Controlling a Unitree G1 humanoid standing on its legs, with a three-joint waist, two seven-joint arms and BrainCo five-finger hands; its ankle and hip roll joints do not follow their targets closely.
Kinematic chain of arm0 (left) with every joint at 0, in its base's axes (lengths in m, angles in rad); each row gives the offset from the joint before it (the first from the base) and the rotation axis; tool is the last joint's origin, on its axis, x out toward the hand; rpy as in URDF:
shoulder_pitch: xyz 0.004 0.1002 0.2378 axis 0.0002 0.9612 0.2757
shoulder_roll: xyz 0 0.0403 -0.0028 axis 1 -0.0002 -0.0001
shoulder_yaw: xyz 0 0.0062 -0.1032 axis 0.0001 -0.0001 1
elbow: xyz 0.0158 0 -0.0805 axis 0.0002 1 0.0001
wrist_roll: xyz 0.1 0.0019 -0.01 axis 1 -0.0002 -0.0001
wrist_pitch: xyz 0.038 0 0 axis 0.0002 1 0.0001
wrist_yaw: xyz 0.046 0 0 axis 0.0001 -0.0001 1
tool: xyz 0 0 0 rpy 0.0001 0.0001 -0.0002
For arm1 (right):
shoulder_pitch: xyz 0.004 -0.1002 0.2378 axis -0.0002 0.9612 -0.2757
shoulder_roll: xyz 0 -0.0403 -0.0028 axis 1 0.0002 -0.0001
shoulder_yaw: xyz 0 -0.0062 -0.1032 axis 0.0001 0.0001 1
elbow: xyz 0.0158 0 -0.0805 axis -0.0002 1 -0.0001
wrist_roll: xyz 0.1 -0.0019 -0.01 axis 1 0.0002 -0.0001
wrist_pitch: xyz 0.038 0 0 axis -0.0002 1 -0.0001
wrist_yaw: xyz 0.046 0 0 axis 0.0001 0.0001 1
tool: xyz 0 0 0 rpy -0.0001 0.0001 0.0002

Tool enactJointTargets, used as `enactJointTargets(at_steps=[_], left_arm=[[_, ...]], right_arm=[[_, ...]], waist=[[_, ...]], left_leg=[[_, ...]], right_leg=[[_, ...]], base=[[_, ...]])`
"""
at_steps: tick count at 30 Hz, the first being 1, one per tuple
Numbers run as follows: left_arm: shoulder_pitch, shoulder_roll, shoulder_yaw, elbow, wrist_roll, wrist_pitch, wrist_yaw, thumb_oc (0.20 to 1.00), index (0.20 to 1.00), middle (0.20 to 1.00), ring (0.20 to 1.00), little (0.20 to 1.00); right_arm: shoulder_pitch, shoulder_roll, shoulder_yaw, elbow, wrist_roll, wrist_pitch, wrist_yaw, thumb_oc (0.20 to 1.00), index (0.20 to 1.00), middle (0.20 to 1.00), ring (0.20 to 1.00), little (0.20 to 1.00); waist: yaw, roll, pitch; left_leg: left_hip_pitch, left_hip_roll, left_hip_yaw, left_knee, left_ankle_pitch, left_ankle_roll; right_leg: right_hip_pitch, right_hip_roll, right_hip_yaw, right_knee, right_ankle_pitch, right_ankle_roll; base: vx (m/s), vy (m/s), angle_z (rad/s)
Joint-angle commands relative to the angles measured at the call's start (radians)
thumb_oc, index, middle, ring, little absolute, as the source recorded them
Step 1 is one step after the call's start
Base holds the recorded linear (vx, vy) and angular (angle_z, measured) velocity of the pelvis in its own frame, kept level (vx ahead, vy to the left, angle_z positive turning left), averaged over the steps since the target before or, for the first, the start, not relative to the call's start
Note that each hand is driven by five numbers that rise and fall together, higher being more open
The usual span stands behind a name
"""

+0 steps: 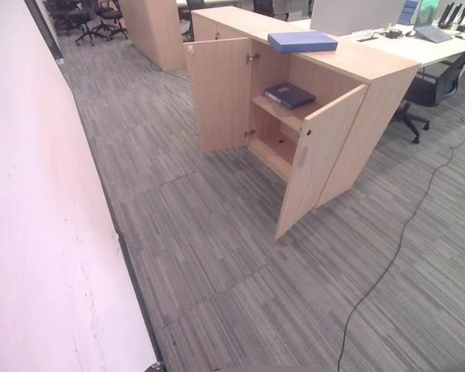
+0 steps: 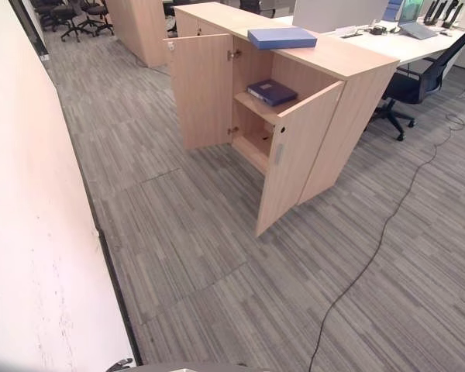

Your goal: Put the empty folder in the office cabinet

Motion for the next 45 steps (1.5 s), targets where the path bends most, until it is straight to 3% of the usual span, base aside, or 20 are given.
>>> enactJointTargets(at_steps=[1,9,14,23,31,36,38,39,40,41,42,45], left_arm=[[-0.067,-0.02,-0.037,0.027,0.087,-0.038,0.042,1.0,1.0,1.0,1.0,1.0],[-0.069,-0.012,-0.06,-0.025,0.158,-0.048,0.144,1.0,1.0,1.0,1.0,1.0],[-0.061,-0.015,-0.044,-0.02,0.155,-0.048,0.156,1.0,1.0,1.0,1.0,1.0],[-0.068,-0.023,-0.045,0.006,0.123,-0.048,0.114,1.0,1.0,1.0,1.0,1.0],[-0.075,-0.006,-0.023,-0.004,0.105,-0.046,0.13,1.0,1.0,1.0,1.0,1.0],[-0.104,-0.008,0.015,-0.013,0.03,-0.049,0.157,1.0,1.0,1.0,1.0,1.0],[-0.104,-0.014,0.021,-0.017,0.02,-0.052,0.165,1.0,1.0,1.0,1.0,1.0],[-0.104,-0.014,0.021,-0.017,0.02,-0.052,0.165,1.0,1.0,1.0,1.0,1.0],[-0.1,-0.02,0.025,-0.014,0.012,-0.054,0.176,1.0,1.0,1.0,1.0,1.0],[-0.1,-0.019,0.025,-0.014,0.012,-0.054,0.177,1.0,1.0,1.0,1.0,1.0],[-0.087,-0.03,0.032,-0.009,0.003,-0.057,0.186,1.0,1.0,1.0,1.0,1.0],[-0.062,-0.037,0.044,0.018,0.009,-0.054,0.195,1.0,1.0,1.0,1.0,1.0]], right_arm=[[-0.042,-0.005,0.036,0.026,-0.039,-0.024,-0.026,1.0,1.0,1.0,1.0,1.0],[-0.054,-0.027,0.119,-0.01,-0.221,-0.026,-0.091,1.0,1.0,1.0,1.0,1.0],[-0.059,-0.059,0.153,-0.01,-0.348,-0.014,-0.134,1.0,1.0,1.0,1.0,1.0],[-0.049,-0.047,0.119,0.061,-0.289,-0.001,-0.102,1.0,1.0,1.0,1.0,1.0],[-0.059,-0.042,0.137,0.057,-0.295,-0.001,-0.085,1.0,1.0,1.0,1.0,1.0],[-0.122,-0.044,0.13,0.036,-0.276,-0.012,-0.104,1.0,1.0,1.0,1.0,1.0],[-0.141,-0.046,0.122,0.037,-0.262,-0.01,-0.113,1.0,1.0,1.0,1.0,1.0],[-0.141,-0.046,0.122,0.037,-0.262,-0.01,-0.113,1.0,1.0,1.0,1.0,1.0],[-0.144,-0.048,0.12,0.039,-0.261,-0.01,-0.125,1.0,1.0,1.0,1.0,1.0],[-0.144,-0.048,0.12,0.039,-0.261,-0.01,-0.125,1.0,1.0,1.0,1.0,1.0],[-0.138,-0.049,0.12,0.042,-0.269,-0.004,-0.134,1.0,1.0,1.0,1.0,1.0],[-0.122,-0.051,0.121,0.053,-0.288,0.001,-0.14,1.0,1.0,1.0,1.0,1.0]], waist=[[0.006,-0.014,0.016],[0.015,-0.023,0.023],[0.018,-0.027,0.021],[0.012,-0.026,0.018],[0.031,-0.035,0.031],[0.061,-0.06,0.111],[0.074,-0.063,0.137],[0.072,-0.061,0.135],[0.078,-0.063,0.148],[0.077,-0.061,0.145],[0.078,-0.061,0.148],[0.09,-0.06,0.144]], left_leg=[[0.035,-0.023,-0.009,0.012,-0.119,-0.007],[0.033,-0.024,-0.013,0.012,-0.12,-0.007],[0.034,-0.024,-0.013,0.012,-0.121,-0.006],[0.036,-0.021,-0.017,0.012,-0.121,-0.008],[0.036,-0.005,-0.038,0.012,-0.115,-0.017],[-0.148,0.02,0.019,0.328,-0.149,-0.065],[-0.253,0.05,0.042,0.501,-0.082,-0.071],[-0.26,0.051,0.04,0.509,-0.085,-0.072],[-0.329,0.067,0.053,0.612,-0.024,-0.069],[-0.334,0.068,0.051,0.616,-0.026,-0.069],[-0.378,0.097,0.09,0.596,0.008,-0.067],[-0.401,0.123,0.118,0.482,-0.009,-0.078]], right_leg=[[0.024,-0.033,-0.029,0.007,-0.075,0.079],[0.024,-0.033,-0.03,0.007,-0.075,0.081],[0.027,-0.033,-0.03,0.007,-0.077,0.082],[0.03,-0.031,-0.034,0.007,-0.079,0.078],[0.036,-0.023,-0.057,0.007,-0.088,0.066],[0.024,-0.028,-0.091,0.028,-0.103,0.038],[0.038,-0.022,-0.106,0.026,-0.112,0.021],[0.035,-0.019,-0.108,0.026,-0.112,0.02],[0.045,-0.016,-0.122,0.026,-0.119,0.008],[0.042,-0.015,-0.124,0.026,-0.119,0.007],[0.048,-0.018,-0.141,0.025,-0.128,0.004],[0.078,-0.026,-0.147,0.014,-0.145,0.013]], base=[[0.0,0.0,0.0],[0.0,0.0,0.0],[0.0,0.0,0.0],[0.0,-0.009,0.0],[-0.01,-0.066,0.11],[-0.12,-0.106,0.2],[-0.05,-0.104,0.22],[-0.03,-0.103,0.2],[-0.01,-0.061,0.21],[0.02,-0.075,0.29],[0.06,0.0,0.32],[0.13,0.016,0.44]])
